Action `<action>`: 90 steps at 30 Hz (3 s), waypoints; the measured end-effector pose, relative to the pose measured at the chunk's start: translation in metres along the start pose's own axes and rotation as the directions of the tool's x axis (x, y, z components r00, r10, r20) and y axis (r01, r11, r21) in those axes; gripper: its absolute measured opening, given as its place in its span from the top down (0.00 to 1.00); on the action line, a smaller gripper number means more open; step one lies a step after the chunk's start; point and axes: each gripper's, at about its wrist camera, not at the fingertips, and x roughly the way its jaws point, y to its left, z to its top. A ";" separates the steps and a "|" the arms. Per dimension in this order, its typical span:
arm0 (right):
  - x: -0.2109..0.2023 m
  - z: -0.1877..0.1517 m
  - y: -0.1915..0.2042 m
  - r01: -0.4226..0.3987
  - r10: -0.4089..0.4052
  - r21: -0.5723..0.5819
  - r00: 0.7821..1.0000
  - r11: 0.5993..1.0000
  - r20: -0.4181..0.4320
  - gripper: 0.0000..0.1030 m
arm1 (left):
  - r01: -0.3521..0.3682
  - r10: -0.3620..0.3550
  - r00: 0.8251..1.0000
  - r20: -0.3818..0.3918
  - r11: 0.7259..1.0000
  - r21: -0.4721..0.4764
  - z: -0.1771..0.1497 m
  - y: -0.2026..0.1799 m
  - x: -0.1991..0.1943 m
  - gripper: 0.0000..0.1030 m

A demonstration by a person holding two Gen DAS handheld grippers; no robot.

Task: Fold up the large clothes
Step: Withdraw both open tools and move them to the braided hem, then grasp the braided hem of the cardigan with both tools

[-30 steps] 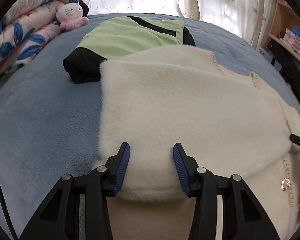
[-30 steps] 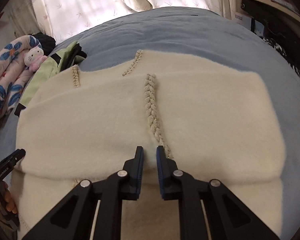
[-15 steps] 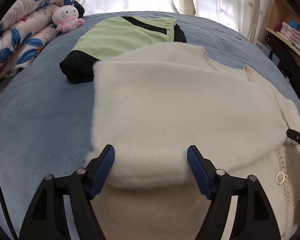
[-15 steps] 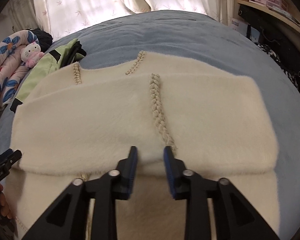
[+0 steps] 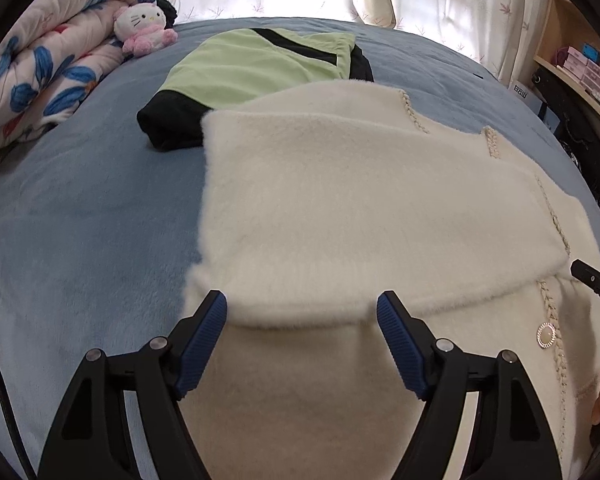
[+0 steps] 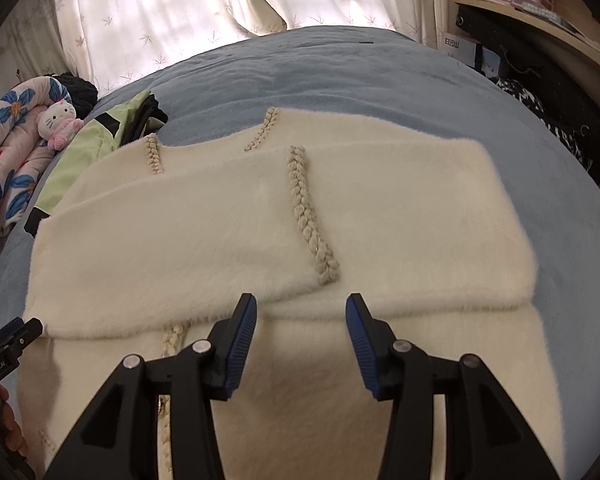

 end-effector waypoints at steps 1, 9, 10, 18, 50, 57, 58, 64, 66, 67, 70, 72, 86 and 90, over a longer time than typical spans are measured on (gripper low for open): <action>-0.001 -0.002 0.000 -0.005 0.005 0.008 1.000 1.000 -0.004 0.55 | 0.000 0.000 1.000 -0.007 1.000 -0.004 -0.002 0.000 -0.001 0.26; -0.026 -0.019 -0.007 -0.014 0.015 0.066 1.000 0.998 -0.014 0.55 | -0.031 0.031 0.999 -0.024 1.000 0.000 -0.019 0.002 -0.029 0.26; -0.032 -0.022 -0.008 -0.011 0.011 0.071 1.000 0.997 -0.010 0.55 | -0.039 0.039 0.999 -0.022 0.999 0.002 -0.022 0.003 -0.035 0.26; -0.084 -0.041 -0.014 -0.024 0.019 0.106 0.999 0.994 0.044 0.55 | -0.064 0.066 0.996 0.059 0.997 -0.029 -0.042 0.012 -0.099 0.26; -0.240 -0.127 -0.016 -0.033 0.034 -0.010 0.961 0.999 0.275 0.41 | -0.044 0.059 0.969 0.239 0.997 -0.066 -0.148 0.017 -0.243 0.23; -0.247 -0.158 -0.039 0.042 -0.031 -0.031 0.958 0.999 0.286 0.35 | -0.058 0.067 0.976 0.206 0.997 -0.049 -0.182 0.024 -0.231 0.23; -0.248 -0.163 -0.044 0.065 -0.051 -0.039 0.955 0.997 0.292 0.33 | -0.059 0.067 0.978 0.200 0.997 -0.049 -0.187 0.027 -0.228 0.23; -0.243 -0.191 -0.076 0.149 -0.124 -0.063 0.945 0.987 0.304 0.29 | -0.029 0.034 0.990 0.139 0.999 -0.038 -0.217 0.045 -0.203 0.23; -0.238 -0.200 -0.090 0.175 -0.149 -0.066 0.945 0.982 0.291 0.29 | -0.015 0.019 0.993 0.118 0.999 -0.031 -0.223 0.050 -0.193 0.23; -0.236 -0.204 -0.095 0.184 -0.159 -0.064 0.945 0.981 0.285 0.29 | -0.007 0.010 0.994 0.110 0.999 -0.031 -0.225 0.053 -0.189 0.23; -0.229 -0.217 -0.116 0.191 -0.170 -0.051 0.946 0.980 0.275 0.29 | 0.066 -0.062 0.997 0.050 0.995 -0.080 -0.234 0.064 -0.172 0.23; -0.223 -0.227 -0.132 0.183 -0.169 -0.030 0.951 0.983 0.260 0.29 | 0.094 -0.091 0.995 0.030 0.989 -0.116 -0.242 0.070 -0.165 0.23; -0.212 -0.255 -0.176 0.108 -0.112 0.030 0.968 0.994 0.225 0.31 | 0.166 -0.167 0.986 -0.002 0.983 -0.082 -0.265 0.064 -0.168 0.23; -0.208 -0.257 -0.173 0.028 -0.030 0.013 0.980 1.000 0.196 0.35 | 0.195 -0.198 0.980 -0.027 0.976 -0.093 -0.267 0.062 -0.165 0.22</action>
